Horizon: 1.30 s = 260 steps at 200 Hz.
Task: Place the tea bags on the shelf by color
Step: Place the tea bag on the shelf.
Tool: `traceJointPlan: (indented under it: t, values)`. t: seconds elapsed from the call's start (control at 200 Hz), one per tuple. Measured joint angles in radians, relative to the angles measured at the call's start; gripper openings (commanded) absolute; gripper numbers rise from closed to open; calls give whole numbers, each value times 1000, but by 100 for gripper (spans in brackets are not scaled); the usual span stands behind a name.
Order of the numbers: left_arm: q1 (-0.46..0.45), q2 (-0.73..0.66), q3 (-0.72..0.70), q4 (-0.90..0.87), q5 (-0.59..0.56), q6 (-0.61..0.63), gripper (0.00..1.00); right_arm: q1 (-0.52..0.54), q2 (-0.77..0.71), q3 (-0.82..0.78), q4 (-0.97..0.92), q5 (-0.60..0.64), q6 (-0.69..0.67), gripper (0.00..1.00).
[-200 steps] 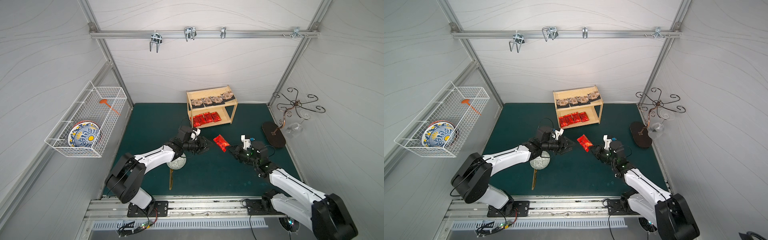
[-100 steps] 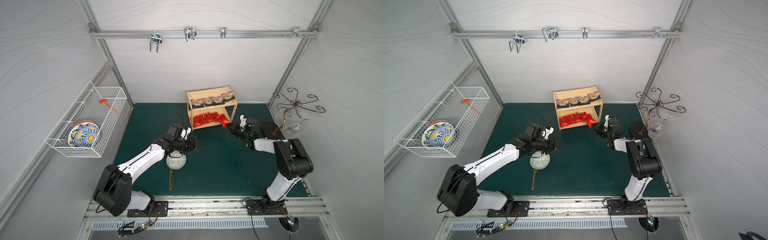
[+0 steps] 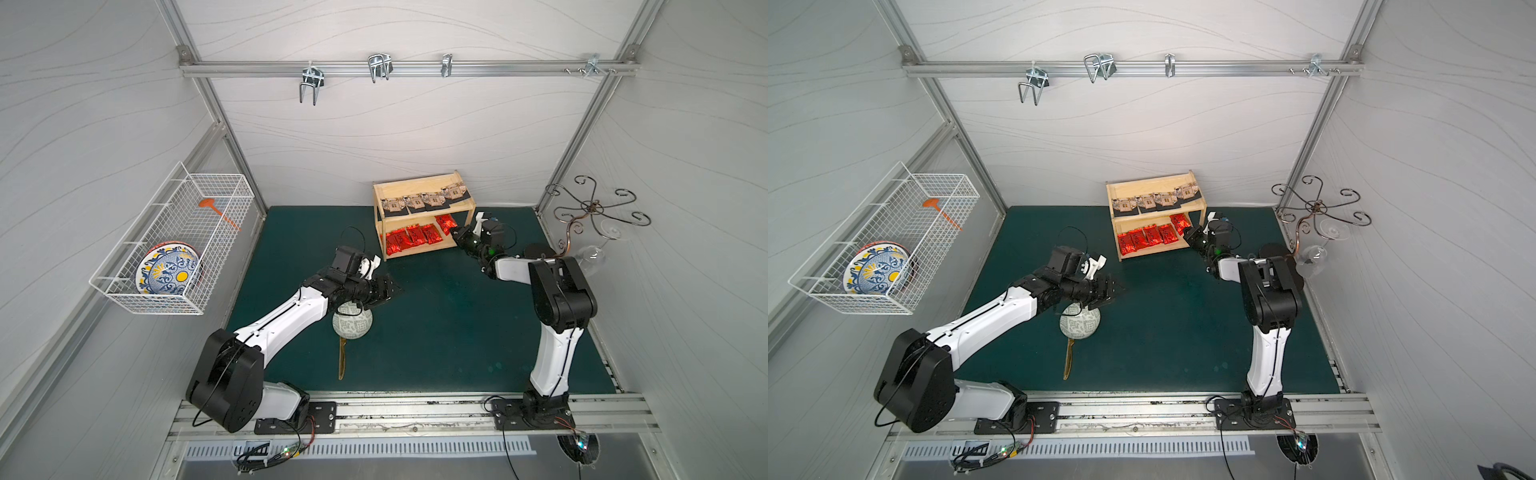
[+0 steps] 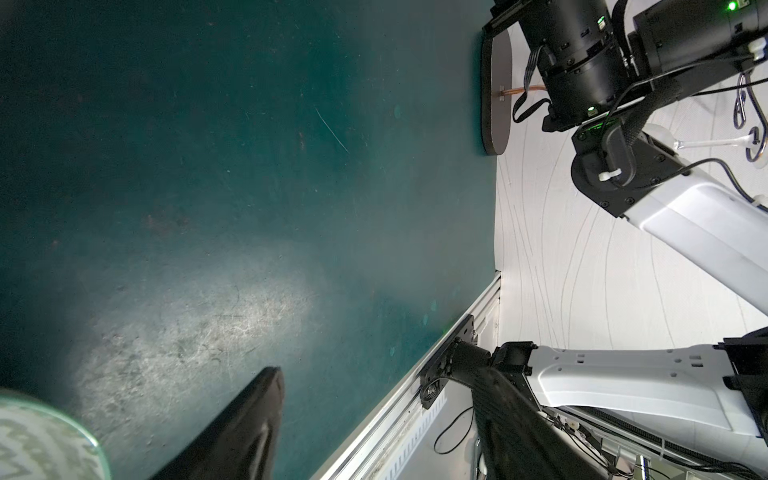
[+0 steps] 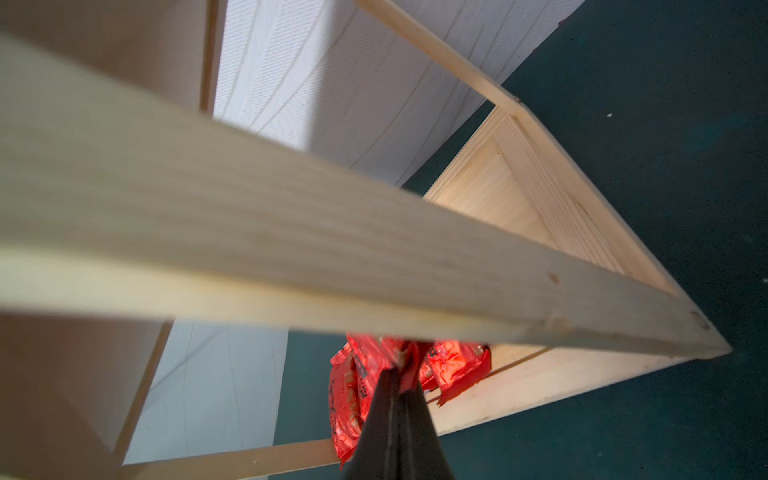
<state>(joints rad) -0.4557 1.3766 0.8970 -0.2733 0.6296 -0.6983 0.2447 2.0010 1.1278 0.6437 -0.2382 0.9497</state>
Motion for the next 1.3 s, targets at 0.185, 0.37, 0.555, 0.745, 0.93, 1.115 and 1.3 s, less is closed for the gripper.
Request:
traceJointPlan:
  t: [0.185, 0.37, 0.555, 0.745, 0.93, 1.115, 1.3]
  values:
    - [3, -1, 0, 0, 2, 4, 77, 5, 45, 29, -15, 47, -8, 0]
    - [3, -7, -5, 0, 3, 7, 76, 7, 89, 51, -39, 78, -9, 0]
    - [3, -13, -9, 0, 4, 7, 76, 10, 122, 80, -56, 87, -8, 0]
    - [3, -13, -9, 0, 7, 7, 76, 12, 142, 100, -67, 90, -7, 1]
    - [3, -14, -9, 0, 7, 7, 76, 14, 147, 108, -84, 93, 0, 21]
    - [4, -24, -9, 0, 7, 7, 76, 14, 149, 109, -98, 97, 2, 44]
    - [9, -30, -9, 0, 7, 7, 76, 19, 114, 61, -101, 85, -16, 58]
